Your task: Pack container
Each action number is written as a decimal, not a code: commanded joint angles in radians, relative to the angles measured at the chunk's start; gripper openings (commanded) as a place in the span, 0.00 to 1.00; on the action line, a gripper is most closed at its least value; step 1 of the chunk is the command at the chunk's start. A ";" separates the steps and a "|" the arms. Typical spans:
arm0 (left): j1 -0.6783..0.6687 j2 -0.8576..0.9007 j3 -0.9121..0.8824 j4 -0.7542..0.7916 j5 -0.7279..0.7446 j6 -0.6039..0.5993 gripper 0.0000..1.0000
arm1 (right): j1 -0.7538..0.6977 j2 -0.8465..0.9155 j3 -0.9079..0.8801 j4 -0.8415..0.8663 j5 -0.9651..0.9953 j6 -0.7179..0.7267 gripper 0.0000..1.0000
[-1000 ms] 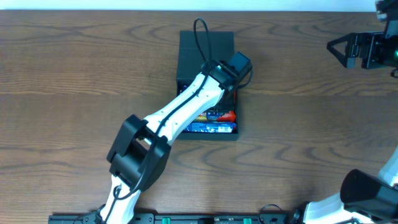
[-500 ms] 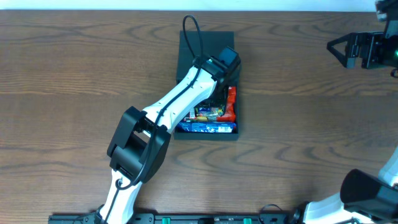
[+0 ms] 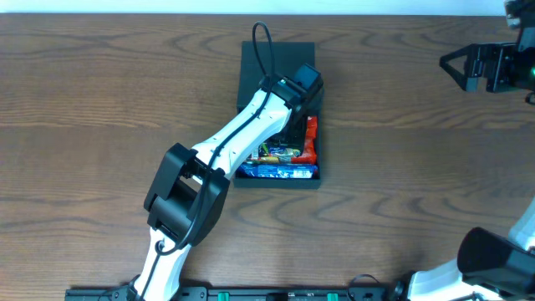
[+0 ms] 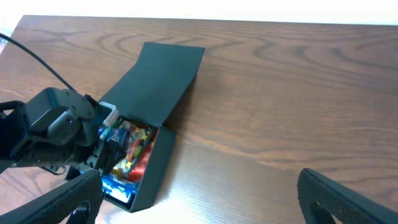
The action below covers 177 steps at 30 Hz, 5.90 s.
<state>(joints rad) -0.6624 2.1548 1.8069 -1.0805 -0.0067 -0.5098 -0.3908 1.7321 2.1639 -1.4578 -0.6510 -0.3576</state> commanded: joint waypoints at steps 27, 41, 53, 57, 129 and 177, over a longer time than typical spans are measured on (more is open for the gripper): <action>0.447 -0.160 0.004 0.220 0.049 0.114 0.06 | 0.235 0.143 -0.344 0.301 0.001 0.283 0.01; 0.491 0.099 0.007 0.462 0.364 -0.091 0.06 | 0.299 0.408 -0.512 0.794 -0.113 0.518 0.01; 0.523 0.284 0.213 0.411 0.507 -0.197 0.05 | 0.352 0.760 -0.118 0.611 -0.254 0.499 0.01; 0.523 0.295 0.219 0.397 0.505 -0.197 0.05 | 0.373 0.778 -0.109 0.600 -0.243 0.499 0.01; 0.583 -0.031 0.248 0.238 1.047 0.587 0.06 | 0.412 0.394 -0.103 0.311 -0.339 0.031 0.02; 0.580 -0.388 0.253 -0.105 0.485 0.793 0.06 | 0.418 -0.010 -0.102 0.216 0.316 0.057 0.01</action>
<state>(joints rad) -0.0795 1.8175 2.0430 -1.1728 0.5182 0.2886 0.0181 1.7618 2.0495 -1.2381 -0.3775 -0.2440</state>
